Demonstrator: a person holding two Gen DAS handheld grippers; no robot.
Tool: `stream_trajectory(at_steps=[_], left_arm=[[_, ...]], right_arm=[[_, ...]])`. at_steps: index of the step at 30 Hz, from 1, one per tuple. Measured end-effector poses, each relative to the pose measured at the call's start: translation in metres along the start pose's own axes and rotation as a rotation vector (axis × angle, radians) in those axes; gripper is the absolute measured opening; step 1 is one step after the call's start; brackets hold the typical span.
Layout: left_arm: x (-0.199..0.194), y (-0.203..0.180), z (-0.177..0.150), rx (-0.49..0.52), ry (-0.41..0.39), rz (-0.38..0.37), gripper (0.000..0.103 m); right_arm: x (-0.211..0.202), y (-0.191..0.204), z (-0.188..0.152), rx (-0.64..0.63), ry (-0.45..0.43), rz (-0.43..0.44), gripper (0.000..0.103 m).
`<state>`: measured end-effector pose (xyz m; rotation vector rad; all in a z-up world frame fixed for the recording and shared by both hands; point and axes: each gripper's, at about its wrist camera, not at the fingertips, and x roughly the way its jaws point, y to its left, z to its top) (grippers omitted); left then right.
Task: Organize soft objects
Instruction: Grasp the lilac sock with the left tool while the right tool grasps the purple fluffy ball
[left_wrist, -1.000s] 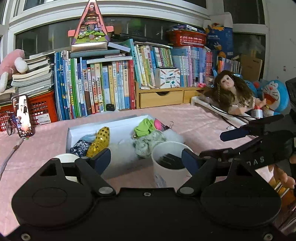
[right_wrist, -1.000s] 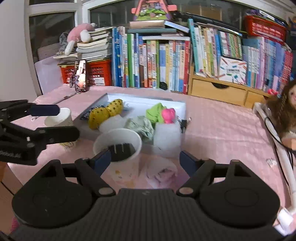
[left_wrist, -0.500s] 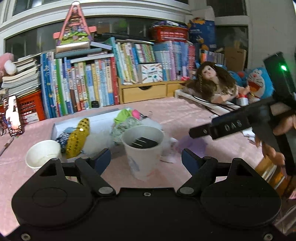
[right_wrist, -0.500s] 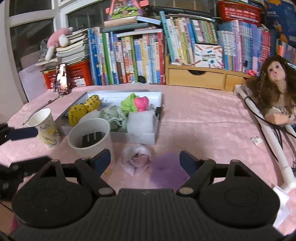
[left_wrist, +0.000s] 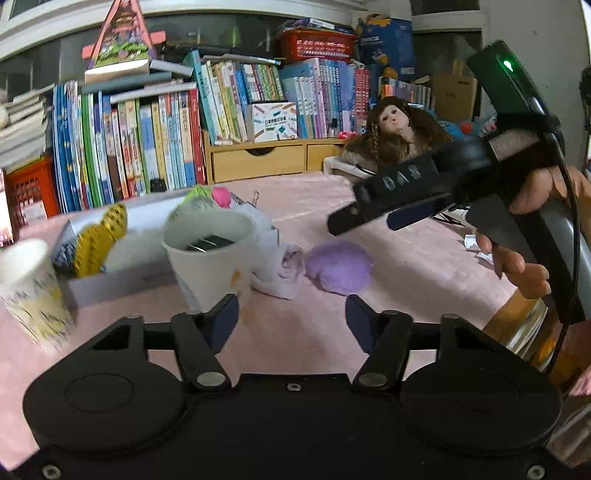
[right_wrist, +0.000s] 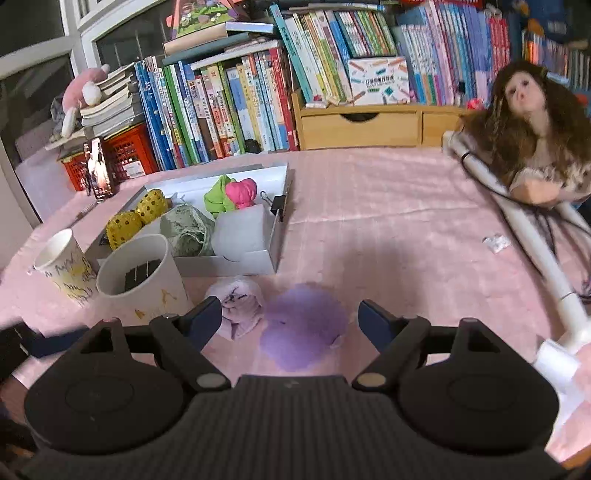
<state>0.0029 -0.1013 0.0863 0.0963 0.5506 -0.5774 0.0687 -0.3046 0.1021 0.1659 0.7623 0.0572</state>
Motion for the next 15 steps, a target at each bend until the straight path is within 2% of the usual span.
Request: stream_trajectory(at_steps=[3, 6, 10, 15], left_arm=[[0.015, -0.007, -0.005, -0.056, -0.012, 0.035, 0.045], [0.03, -0.012, -0.009, -0.118, -0.036, 0.089, 0.041], [0.048, -0.014, -0.011, -0.202, -0.06, 0.147, 0.04], [0.07, -0.008, -0.008, -0.358, -0.077, 0.186, 0.04]], right_arm=[[0.013, -0.011, 0.005, 0.061, 0.039, 0.023, 0.085], [0.028, -0.021, 0.008, 0.131, 0.089, 0.057, 0.081], [0.044, -0.026, 0.004, 0.16, 0.137, 0.056, 0.078], [0.046, -0.031, 0.003, 0.155, 0.145, 0.06, 0.073]])
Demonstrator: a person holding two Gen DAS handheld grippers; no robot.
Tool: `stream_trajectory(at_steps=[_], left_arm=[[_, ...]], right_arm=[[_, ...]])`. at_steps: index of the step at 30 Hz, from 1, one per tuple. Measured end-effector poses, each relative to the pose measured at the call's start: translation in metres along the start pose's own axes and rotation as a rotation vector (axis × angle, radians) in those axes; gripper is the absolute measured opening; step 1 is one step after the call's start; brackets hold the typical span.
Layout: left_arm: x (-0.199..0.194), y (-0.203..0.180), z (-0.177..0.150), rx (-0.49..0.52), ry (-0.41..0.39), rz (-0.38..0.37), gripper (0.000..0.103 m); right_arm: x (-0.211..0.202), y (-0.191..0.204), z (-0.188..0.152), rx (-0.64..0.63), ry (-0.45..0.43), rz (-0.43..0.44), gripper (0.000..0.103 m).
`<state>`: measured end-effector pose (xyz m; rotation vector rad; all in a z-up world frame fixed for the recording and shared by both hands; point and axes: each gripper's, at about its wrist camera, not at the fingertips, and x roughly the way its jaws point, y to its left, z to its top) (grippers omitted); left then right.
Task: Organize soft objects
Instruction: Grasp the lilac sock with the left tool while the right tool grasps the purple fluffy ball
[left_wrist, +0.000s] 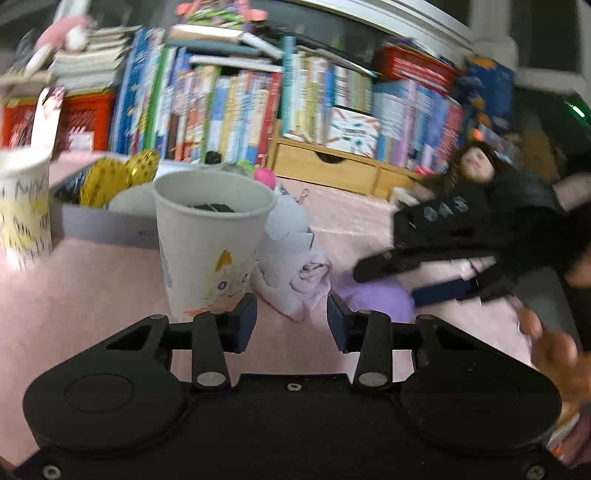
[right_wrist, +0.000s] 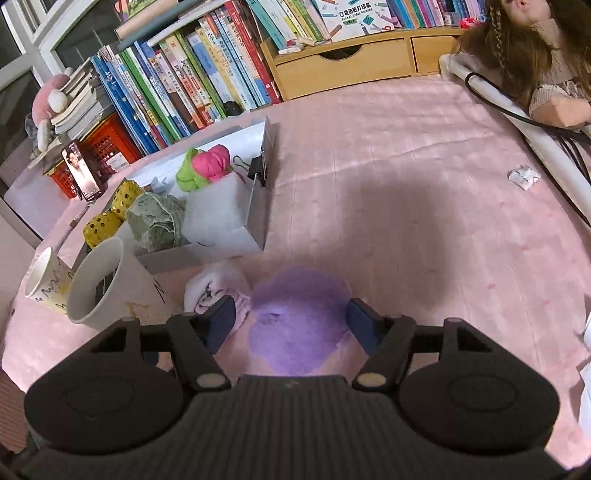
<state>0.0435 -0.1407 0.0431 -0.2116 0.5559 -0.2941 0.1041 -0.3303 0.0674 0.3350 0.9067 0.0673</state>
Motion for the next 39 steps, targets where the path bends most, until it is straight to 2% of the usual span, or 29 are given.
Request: stream_trajectory(at_steps=[7, 10, 12, 15, 20, 27, 31, 33, 35, 37, 39], left_arm=[[0.025, 0.006, 0.002, -0.228, -0.013, 0.056, 0.039], [0.032, 0.01, 0.001, -0.28, -0.018, 0.07, 0.037], [0.035, 0.01, 0.0, -0.292, -0.017, 0.083, 0.026], [0.037, 0.012, 0.0, -0.316, -0.011, 0.076, 0.02], [0.031, 0.01, -0.003, -0.275, -0.011, 0.06, 0.013], [0.011, 0.009, -0.005, -0.215, 0.008, 0.018, 0.013], [-0.005, 0.008, -0.011, -0.136, 0.032, -0.02, 0.013], [-0.013, 0.009, -0.014, -0.103, 0.04, -0.03, 0.013], [-0.02, 0.009, -0.016, -0.074, 0.043, -0.034, 0.014], [-0.026, 0.009, -0.018, -0.049, 0.037, -0.029, 0.014], [-0.03, 0.008, -0.018, -0.027, 0.023, -0.021, 0.014]], right_arm=[[0.0, -0.011, 0.001, 0.014, 0.013, 0.011, 0.066], [0.001, -0.014, -0.001, 0.015, 0.018, 0.021, 0.062], [0.001, -0.016, -0.001, 0.017, 0.019, 0.023, 0.056], [0.001, -0.019, -0.001, 0.021, 0.02, 0.025, 0.052], [-0.001, -0.021, -0.004, 0.029, 0.012, 0.022, 0.046], [-0.008, -0.02, -0.007, 0.026, -0.006, 0.016, 0.035], [-0.015, -0.019, -0.01, 0.011, -0.01, 0.015, 0.03], [-0.017, -0.021, -0.01, 0.01, -0.011, 0.011, 0.03], [-0.018, -0.023, -0.01, 0.01, -0.016, 0.009, 0.035], [-0.017, -0.023, -0.009, 0.02, -0.022, 0.005, 0.054], [-0.015, -0.024, -0.007, 0.035, -0.022, 0.017, 0.063]])
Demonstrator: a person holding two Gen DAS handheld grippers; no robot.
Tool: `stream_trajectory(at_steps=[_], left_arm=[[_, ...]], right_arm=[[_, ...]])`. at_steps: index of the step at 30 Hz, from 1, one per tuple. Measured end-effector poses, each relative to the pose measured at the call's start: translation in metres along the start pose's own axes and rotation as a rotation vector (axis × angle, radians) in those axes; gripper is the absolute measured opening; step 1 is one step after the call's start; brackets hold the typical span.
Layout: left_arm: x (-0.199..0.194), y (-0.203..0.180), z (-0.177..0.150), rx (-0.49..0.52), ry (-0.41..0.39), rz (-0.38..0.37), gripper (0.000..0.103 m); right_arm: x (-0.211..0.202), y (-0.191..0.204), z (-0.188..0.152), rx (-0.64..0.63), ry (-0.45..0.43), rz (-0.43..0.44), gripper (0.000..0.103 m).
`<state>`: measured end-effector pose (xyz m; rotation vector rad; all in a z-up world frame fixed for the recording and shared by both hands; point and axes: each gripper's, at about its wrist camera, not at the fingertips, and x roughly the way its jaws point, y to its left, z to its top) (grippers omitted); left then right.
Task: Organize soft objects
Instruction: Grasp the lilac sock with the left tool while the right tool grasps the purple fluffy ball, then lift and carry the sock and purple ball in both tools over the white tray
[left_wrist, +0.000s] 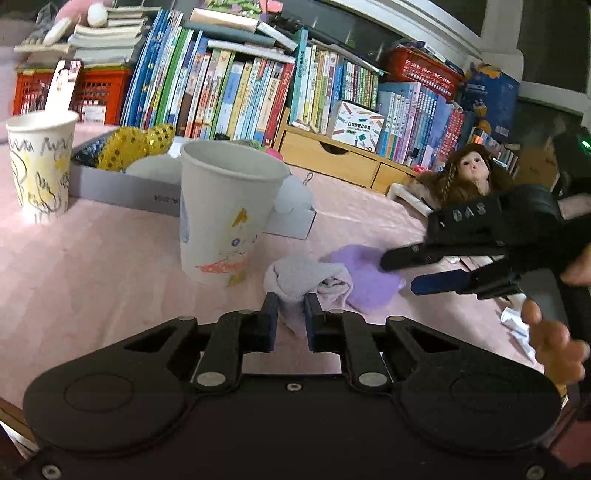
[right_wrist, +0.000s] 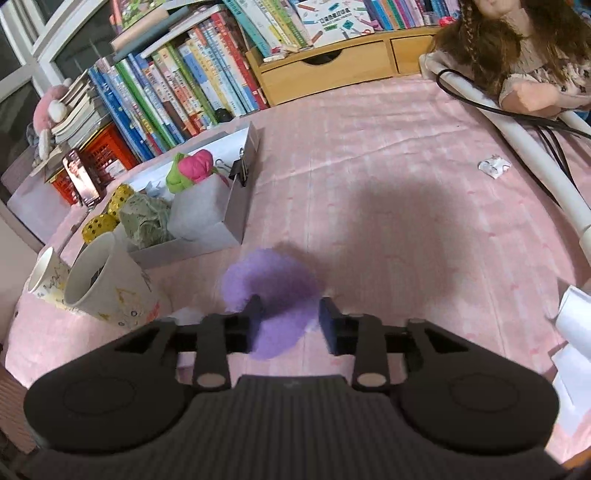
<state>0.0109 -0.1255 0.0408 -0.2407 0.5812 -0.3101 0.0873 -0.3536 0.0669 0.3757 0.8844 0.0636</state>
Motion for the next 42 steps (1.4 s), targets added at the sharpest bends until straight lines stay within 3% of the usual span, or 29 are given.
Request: stream_trajectory(at_steps=[4, 6, 8, 20, 29, 32, 36, 38, 42], left_arm=[[-0.009, -0.003, -0.002, 0.066, -0.043, 0.019, 0.019], [-0.009, -0.006, -0.003, 0.096, -0.05, 0.021, 0.038], [-0.006, -0.007, -0.003, 0.11, -0.039, 0.016, 0.043], [0.023, -0.014, -0.001, 0.141, 0.015, -0.004, 0.06], [0.038, -0.015, 0.005, 0.142, 0.013, 0.001, 0.063], [0.042, -0.016, 0.005, 0.15, 0.012, 0.0, 0.062], [0.044, -0.017, 0.005, 0.158, 0.013, -0.014, 0.055], [0.044, -0.017, 0.005, 0.159, 0.016, -0.023, 0.049], [0.044, -0.016, 0.007, 0.148, 0.021, -0.031, 0.045]], right_arm=[[0.01, 0.007, 0.005, -0.007, 0.009, 0.003, 0.074], [0.015, 0.011, 0.006, -0.017, 0.015, -0.003, 0.077], [0.021, 0.015, 0.007, -0.024, 0.023, -0.014, 0.079], [0.041, 0.028, 0.008, -0.104, 0.059, -0.071, 0.086], [0.043, 0.035, 0.006, -0.144, 0.057, -0.091, 0.088], [0.043, 0.035, 0.005, -0.146, 0.049, -0.098, 0.084], [0.042, 0.035, 0.004, -0.145, 0.038, -0.111, 0.073], [0.04, 0.033, 0.004, -0.13, 0.035, -0.105, 0.072], [0.038, 0.032, 0.004, -0.115, 0.035, -0.101, 0.071]])
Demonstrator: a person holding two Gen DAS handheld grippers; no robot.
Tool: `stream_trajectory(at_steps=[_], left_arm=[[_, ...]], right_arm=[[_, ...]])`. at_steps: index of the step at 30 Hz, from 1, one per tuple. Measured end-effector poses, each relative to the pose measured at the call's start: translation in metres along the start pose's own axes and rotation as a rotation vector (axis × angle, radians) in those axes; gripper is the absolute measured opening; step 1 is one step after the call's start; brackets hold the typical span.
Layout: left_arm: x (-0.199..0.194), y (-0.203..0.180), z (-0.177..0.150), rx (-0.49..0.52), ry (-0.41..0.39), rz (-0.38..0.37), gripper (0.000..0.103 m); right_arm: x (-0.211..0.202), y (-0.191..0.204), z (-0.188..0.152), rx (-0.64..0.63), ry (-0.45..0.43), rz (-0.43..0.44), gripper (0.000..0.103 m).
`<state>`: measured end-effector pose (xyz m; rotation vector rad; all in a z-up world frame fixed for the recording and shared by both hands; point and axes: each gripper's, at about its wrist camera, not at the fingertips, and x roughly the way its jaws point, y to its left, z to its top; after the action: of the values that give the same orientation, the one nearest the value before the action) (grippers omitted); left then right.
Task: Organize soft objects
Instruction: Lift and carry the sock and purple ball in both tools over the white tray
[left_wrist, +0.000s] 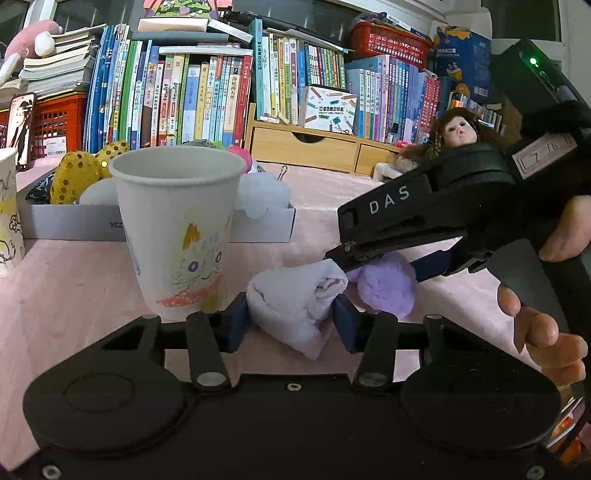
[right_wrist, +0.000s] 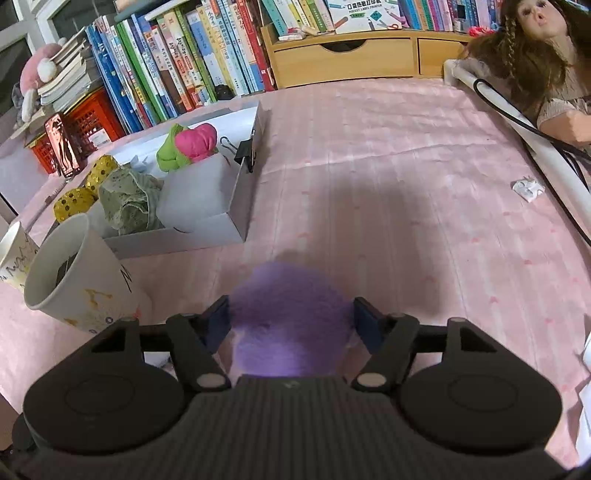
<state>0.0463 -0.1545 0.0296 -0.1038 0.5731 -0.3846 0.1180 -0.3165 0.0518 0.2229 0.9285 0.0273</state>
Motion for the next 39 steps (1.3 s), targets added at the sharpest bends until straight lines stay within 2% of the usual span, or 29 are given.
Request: stream_trajectory(at_steps=[17, 25, 33, 39], left_arm=[[-0.011, 0.005, 0.005, -0.005, -0.01, -0.013, 0.042], [-0.025, -0.002, 0.009, 0.006, -0.028, -0.052, 0.042], [-0.047, -0.004, 0.025, 0.031, -0.063, -0.086, 0.042], [-0.067, 0.007, 0.047, 0.039, -0.094, -0.085, 0.042]], right_arm=[[-0.011, 0.004, 0.0, 0.006, -0.007, 0.025, 0.071], [-0.028, 0.005, 0.002, 0.004, -0.037, 0.021, 0.071], [-0.05, 0.007, 0.009, 0.004, -0.092, 0.029, 0.071], [-0.064, 0.016, 0.016, -0.004, -0.138, 0.042, 0.071]])
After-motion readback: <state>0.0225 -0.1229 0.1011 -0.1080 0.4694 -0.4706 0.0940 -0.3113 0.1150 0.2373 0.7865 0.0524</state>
